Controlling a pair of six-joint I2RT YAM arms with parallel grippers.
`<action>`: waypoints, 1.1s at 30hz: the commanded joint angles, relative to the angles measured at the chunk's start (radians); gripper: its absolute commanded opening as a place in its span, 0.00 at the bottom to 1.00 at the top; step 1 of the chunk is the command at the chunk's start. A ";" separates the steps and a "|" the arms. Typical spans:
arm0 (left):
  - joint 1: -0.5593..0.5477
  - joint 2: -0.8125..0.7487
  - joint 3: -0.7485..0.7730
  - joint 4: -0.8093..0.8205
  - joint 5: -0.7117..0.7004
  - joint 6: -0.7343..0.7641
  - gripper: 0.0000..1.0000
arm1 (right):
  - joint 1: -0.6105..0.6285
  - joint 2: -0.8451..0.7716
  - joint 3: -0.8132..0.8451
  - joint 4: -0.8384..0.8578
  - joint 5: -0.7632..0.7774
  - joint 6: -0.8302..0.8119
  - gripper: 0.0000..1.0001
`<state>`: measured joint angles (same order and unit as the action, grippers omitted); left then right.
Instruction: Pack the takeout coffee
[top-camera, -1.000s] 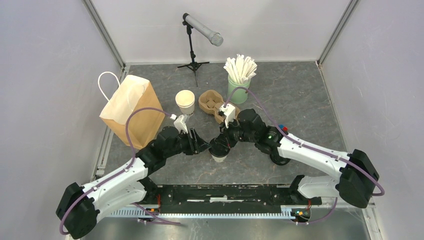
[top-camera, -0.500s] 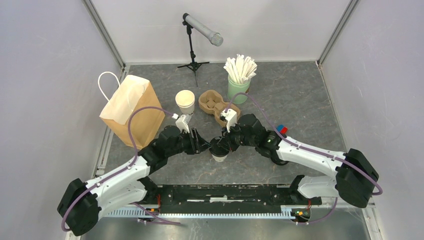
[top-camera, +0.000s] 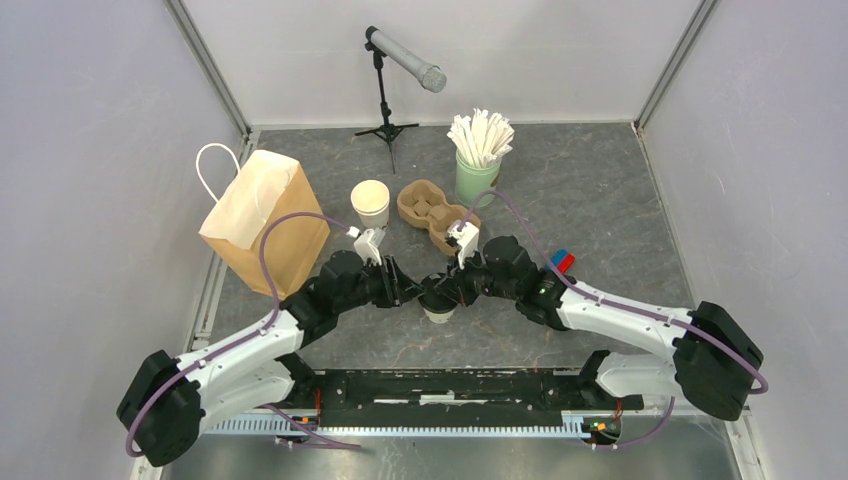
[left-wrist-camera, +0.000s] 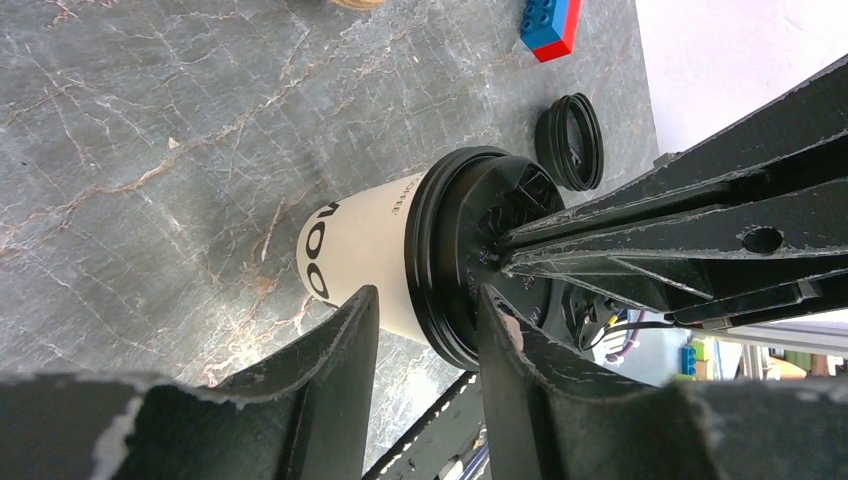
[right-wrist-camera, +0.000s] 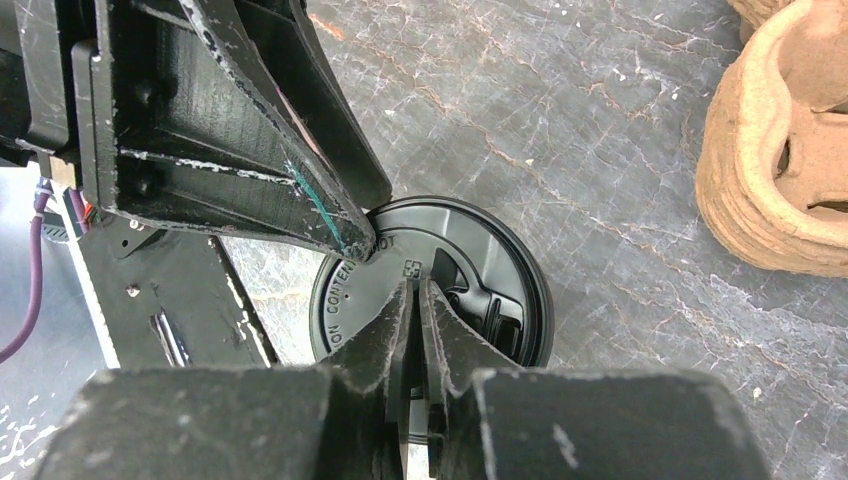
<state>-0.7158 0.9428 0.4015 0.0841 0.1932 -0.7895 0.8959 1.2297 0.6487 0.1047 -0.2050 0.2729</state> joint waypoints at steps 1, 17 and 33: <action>-0.001 0.019 -0.054 -0.077 -0.054 -0.007 0.45 | -0.002 0.011 -0.083 -0.080 0.056 -0.013 0.11; -0.002 0.053 -0.157 -0.104 -0.065 -0.031 0.36 | -0.002 -0.011 -0.181 -0.046 0.076 0.004 0.11; -0.004 0.051 -0.271 0.034 -0.038 -0.126 0.32 | -0.002 -0.022 -0.227 -0.007 0.079 0.034 0.11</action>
<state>-0.7166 0.9401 0.2031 0.4267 0.2092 -0.9707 0.8993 1.1767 0.4965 0.3229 -0.1894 0.3138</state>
